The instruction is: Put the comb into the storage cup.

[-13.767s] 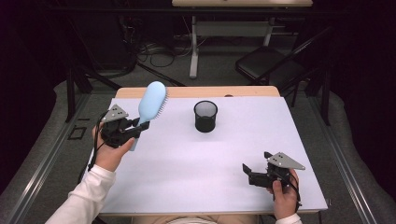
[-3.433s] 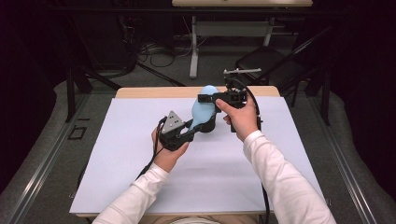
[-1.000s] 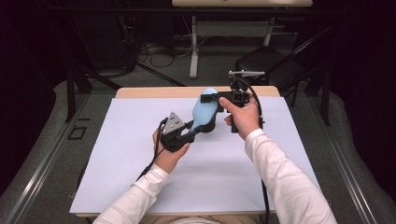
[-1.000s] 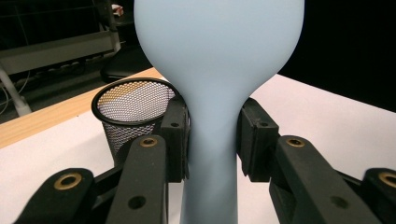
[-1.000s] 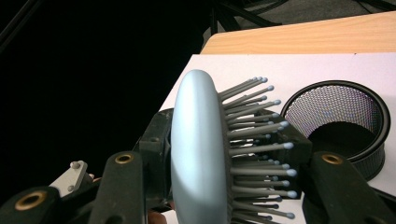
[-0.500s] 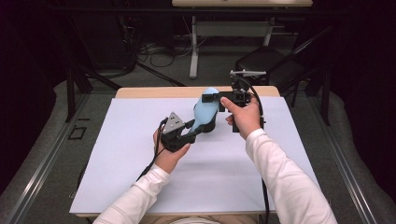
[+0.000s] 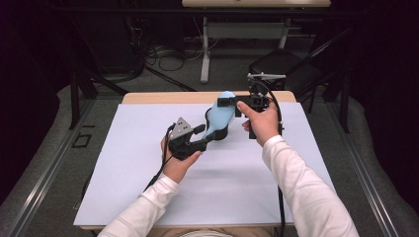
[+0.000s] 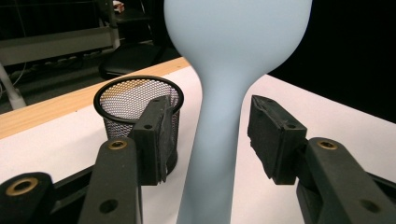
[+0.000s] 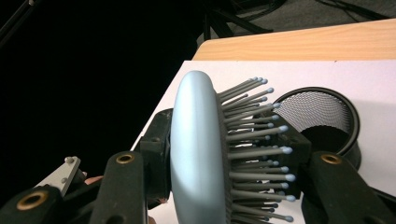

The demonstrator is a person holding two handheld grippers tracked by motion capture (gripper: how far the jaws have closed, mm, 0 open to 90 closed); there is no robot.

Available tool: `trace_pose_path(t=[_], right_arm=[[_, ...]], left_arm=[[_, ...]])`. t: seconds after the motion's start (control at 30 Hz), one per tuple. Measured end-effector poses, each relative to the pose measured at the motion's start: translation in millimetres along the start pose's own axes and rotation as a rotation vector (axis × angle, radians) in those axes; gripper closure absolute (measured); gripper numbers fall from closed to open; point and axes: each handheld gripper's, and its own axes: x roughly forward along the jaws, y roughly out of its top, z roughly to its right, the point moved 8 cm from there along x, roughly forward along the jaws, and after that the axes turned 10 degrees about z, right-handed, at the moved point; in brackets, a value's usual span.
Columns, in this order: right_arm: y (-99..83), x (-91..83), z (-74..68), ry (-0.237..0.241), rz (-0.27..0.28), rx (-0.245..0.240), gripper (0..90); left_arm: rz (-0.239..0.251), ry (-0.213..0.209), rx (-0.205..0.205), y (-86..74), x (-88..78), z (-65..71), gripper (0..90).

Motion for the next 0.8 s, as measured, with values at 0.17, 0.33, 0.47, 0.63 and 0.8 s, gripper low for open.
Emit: trace_pose_path(t=[0.17,0.33,0.47,0.63,0.8], right_arm=[[4.6,-5.4,4.3,-0.012,0.014,-0.002,50.2],[7.5,-9.0,8.4,-0.025,0.020,-0.001,50.2],[9.8,-11.6,10.9,-0.030,0.024,0.000,50.2],[12.2,-14.5,13.3,-0.044,0.028,-0.008,50.2],[16.9,-18.3,14.0,-0.057,0.035,-0.022,50.2]], left_arm=[[-0.003,0.011,-0.005,0.1,-0.6,-2.5,47.6],[-0.012,0.008,-0.034,-1.2,0.1,-5.4,44.9],[-0.023,0.004,-0.051,-2.8,0.7,-7.0,43.3],[-0.023,0.018,-0.044,-2.9,0.8,-8.2,43.3],[-0.025,0.011,-0.045,-2.9,0.4,-8.5,42.9]])
